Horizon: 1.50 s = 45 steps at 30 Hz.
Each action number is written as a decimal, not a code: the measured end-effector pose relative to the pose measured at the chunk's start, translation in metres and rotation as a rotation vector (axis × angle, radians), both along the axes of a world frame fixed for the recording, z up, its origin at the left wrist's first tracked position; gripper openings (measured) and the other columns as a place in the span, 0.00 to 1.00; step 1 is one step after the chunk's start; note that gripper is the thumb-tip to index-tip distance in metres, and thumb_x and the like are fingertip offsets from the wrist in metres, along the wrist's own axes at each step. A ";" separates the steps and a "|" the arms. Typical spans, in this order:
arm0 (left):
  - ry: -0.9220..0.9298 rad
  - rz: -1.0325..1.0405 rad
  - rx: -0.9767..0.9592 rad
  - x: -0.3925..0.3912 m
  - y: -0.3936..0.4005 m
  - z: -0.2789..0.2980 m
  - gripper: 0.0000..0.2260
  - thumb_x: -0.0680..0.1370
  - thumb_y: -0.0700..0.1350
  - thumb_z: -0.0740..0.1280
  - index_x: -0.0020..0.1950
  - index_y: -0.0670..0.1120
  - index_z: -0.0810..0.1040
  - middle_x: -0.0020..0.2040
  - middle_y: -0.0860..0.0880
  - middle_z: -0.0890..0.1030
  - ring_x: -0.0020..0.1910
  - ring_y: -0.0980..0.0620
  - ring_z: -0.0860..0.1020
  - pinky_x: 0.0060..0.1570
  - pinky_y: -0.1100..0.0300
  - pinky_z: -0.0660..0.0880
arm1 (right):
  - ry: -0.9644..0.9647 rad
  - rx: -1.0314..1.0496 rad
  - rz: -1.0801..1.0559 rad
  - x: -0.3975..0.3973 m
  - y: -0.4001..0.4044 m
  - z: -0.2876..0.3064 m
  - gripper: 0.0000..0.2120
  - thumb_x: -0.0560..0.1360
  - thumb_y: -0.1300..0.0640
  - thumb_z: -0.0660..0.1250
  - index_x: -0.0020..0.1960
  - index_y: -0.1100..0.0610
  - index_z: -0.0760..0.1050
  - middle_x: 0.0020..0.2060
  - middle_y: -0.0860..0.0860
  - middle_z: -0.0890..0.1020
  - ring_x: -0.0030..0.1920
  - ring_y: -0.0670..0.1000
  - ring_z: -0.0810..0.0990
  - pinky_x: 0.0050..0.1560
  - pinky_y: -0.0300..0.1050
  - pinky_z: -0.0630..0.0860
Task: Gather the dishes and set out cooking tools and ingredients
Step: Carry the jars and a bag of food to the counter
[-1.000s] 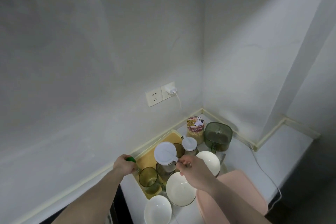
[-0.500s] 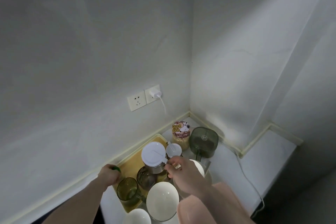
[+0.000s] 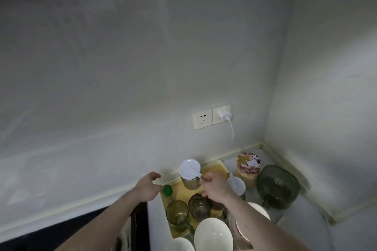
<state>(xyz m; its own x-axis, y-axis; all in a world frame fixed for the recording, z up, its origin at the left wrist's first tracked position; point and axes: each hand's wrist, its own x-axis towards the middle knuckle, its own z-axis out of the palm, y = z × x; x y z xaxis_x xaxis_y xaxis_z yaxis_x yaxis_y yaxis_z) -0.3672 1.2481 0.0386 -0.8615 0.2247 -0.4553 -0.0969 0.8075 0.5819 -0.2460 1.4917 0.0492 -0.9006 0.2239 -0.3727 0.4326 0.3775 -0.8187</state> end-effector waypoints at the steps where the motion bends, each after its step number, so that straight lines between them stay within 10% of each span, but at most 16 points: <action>1: 0.044 -0.023 -0.009 0.005 -0.007 0.008 0.25 0.75 0.45 0.72 0.71 0.49 0.73 0.68 0.49 0.74 0.56 0.49 0.78 0.51 0.57 0.78 | -0.013 0.024 0.030 -0.011 -0.002 -0.004 0.08 0.82 0.51 0.62 0.52 0.51 0.79 0.45 0.48 0.84 0.38 0.47 0.87 0.44 0.43 0.81; 10: 0.127 0.062 0.111 0.076 -0.051 0.063 0.15 0.77 0.43 0.68 0.62 0.54 0.74 0.35 0.48 0.79 0.27 0.56 0.72 0.31 0.67 0.71 | -0.169 0.259 0.208 -0.074 -0.014 -0.051 0.12 0.79 0.56 0.59 0.50 0.57 0.81 0.43 0.57 0.86 0.43 0.56 0.86 0.48 0.47 0.80; 16: 0.225 0.111 0.077 0.113 -0.066 0.067 0.15 0.77 0.45 0.70 0.61 0.58 0.76 0.54 0.53 0.81 0.48 0.60 0.81 0.45 0.73 0.73 | -0.220 0.375 0.303 -0.095 -0.016 -0.077 0.12 0.78 0.56 0.61 0.55 0.56 0.80 0.55 0.54 0.84 0.54 0.56 0.82 0.45 0.43 0.73; 22: 0.249 0.179 0.079 0.139 -0.081 0.076 0.14 0.78 0.43 0.69 0.60 0.58 0.76 0.55 0.55 0.80 0.46 0.59 0.82 0.42 0.67 0.76 | -0.270 0.488 0.368 -0.104 -0.015 -0.093 0.14 0.81 0.55 0.60 0.59 0.58 0.80 0.58 0.56 0.83 0.56 0.56 0.82 0.45 0.43 0.72; 28: 0.233 0.199 0.075 0.156 -0.095 0.074 0.13 0.78 0.43 0.69 0.58 0.59 0.77 0.52 0.53 0.83 0.41 0.59 0.82 0.40 0.66 0.75 | -0.306 0.516 0.303 -0.105 -0.010 -0.092 0.06 0.77 0.59 0.62 0.48 0.56 0.77 0.36 0.51 0.77 0.34 0.50 0.78 0.28 0.40 0.69; 37: 0.276 0.261 0.112 0.182 -0.126 0.084 0.11 0.77 0.41 0.70 0.55 0.56 0.81 0.47 0.56 0.86 0.45 0.54 0.84 0.44 0.61 0.81 | -0.319 0.556 0.289 -0.087 -0.018 -0.077 0.04 0.77 0.64 0.63 0.47 0.60 0.76 0.34 0.53 0.78 0.30 0.50 0.77 0.24 0.39 0.69; 45: 0.339 0.285 0.124 0.223 -0.169 0.088 0.13 0.77 0.42 0.71 0.55 0.59 0.80 0.52 0.57 0.83 0.50 0.62 0.82 0.42 0.68 0.76 | -0.111 0.367 0.094 -0.045 -0.033 -0.058 0.17 0.77 0.61 0.62 0.66 0.56 0.75 0.56 0.54 0.83 0.52 0.56 0.84 0.50 0.46 0.79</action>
